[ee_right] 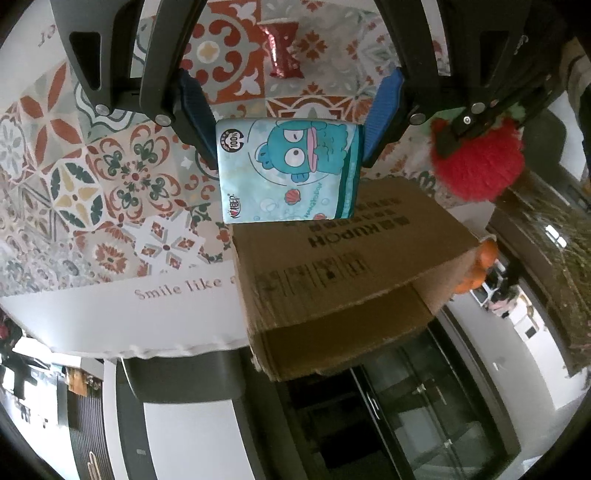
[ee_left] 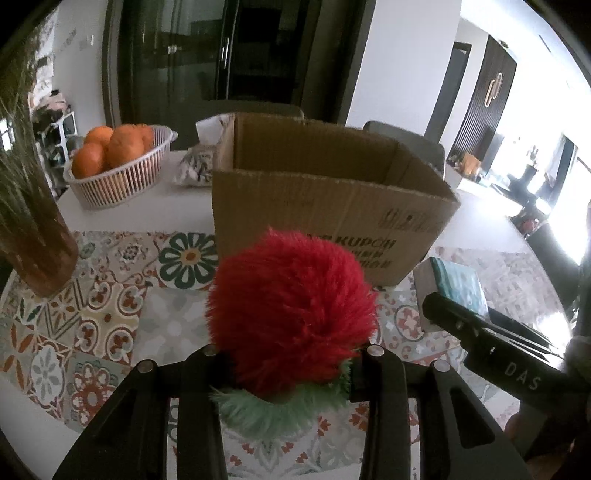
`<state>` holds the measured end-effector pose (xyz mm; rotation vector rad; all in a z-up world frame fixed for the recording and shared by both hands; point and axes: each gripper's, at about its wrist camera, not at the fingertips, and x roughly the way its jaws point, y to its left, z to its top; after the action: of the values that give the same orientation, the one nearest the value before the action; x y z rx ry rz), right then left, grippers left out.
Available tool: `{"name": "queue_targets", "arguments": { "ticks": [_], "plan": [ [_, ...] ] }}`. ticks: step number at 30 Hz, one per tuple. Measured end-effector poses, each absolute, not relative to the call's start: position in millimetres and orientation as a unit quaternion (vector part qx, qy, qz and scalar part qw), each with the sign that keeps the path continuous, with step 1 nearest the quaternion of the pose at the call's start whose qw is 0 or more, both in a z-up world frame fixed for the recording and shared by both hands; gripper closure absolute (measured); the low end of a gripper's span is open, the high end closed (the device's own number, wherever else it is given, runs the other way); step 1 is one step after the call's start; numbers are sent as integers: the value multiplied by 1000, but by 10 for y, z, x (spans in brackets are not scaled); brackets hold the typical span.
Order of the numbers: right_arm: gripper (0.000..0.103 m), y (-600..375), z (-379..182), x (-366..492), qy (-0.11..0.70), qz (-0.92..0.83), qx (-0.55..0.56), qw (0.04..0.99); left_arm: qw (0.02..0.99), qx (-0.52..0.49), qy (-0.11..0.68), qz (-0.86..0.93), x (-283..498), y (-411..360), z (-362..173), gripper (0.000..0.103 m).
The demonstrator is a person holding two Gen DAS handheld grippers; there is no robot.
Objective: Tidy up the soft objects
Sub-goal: 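Lift the red pompom plush with the left tool while the right tool lifts the tissue pack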
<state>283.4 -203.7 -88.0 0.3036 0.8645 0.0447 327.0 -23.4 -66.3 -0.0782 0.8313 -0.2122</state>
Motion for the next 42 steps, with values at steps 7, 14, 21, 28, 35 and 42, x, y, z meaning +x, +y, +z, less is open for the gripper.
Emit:
{"name": "queue_targets", "arguments": {
  "ticks": [7,14,21,28,35,42],
  "plan": [
    [29,-2008,-658,2757,393,25,141,908,921,-32,374,-102,3132,-227,-428,66],
    [29,-1987,-441,2696,369,28,135,919,931,-25,349,-105,3060,-231,-216,66],
    [29,-1985,-243,2656,343,32,131,930,939,-21,326,-109,3017,-240,-16,66],
    [29,-1993,-53,2651,319,32,128,939,944,-18,309,-111,3031,-251,144,66],
    [29,-1978,104,2691,300,36,123,945,949,-14,295,-115,3086,-256,289,66],
    [29,-1967,220,2768,286,41,116,950,952,-5,283,-115,3178,-267,397,66]
  ]
}}
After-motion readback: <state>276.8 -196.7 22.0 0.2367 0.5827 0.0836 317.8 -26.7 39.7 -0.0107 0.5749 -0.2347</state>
